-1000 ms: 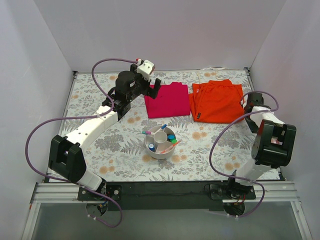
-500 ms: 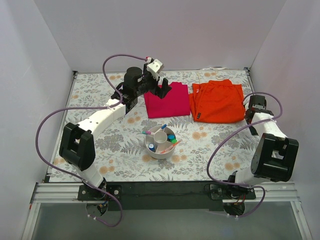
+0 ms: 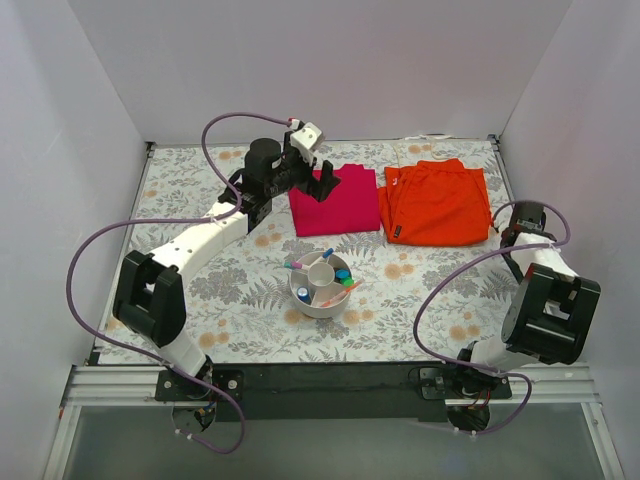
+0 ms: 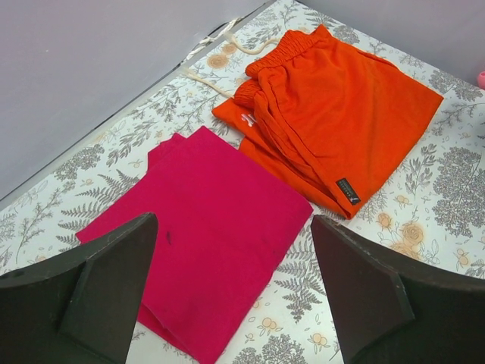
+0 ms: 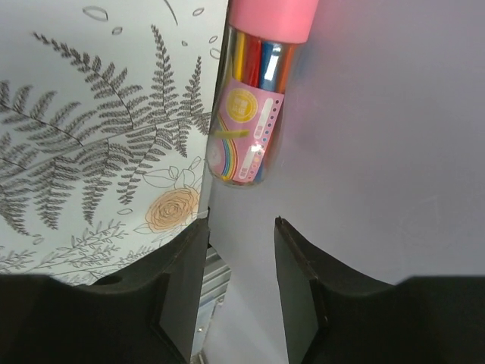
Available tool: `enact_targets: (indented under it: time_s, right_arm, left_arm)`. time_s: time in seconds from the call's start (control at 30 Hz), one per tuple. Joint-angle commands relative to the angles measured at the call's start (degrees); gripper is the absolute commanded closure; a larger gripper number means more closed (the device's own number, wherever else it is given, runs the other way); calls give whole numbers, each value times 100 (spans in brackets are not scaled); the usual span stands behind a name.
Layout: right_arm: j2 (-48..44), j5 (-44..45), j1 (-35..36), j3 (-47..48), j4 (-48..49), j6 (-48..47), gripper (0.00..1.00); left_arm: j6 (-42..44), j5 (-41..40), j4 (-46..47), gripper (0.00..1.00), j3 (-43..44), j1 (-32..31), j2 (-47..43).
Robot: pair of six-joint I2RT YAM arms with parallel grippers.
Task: Sort the stationery into containers
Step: Pick up the stationery from the corner of the board.
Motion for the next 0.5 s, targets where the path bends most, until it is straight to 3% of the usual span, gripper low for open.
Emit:
enact_targets:
  time_s: [0.0,0.1,0.13,0.47]
  right_arm:
    - [-261,-34,-171,-193,326,-697,49]
    - [-236,-457,-338,61,256,-417,32]
    - [-183,-632,-356,202,38,-147,30]
    - [924,-1337,-382,1468,-772,1121,38]
  left_arm:
    - [0,-110,83,17,-165,-1,-454]
    - [-44,-74,83,17,-183,-10,-437]
    - [-45,-48,83,17,-166,-1,-428]
    - [34,-39,4,17,-51,-1,-367]
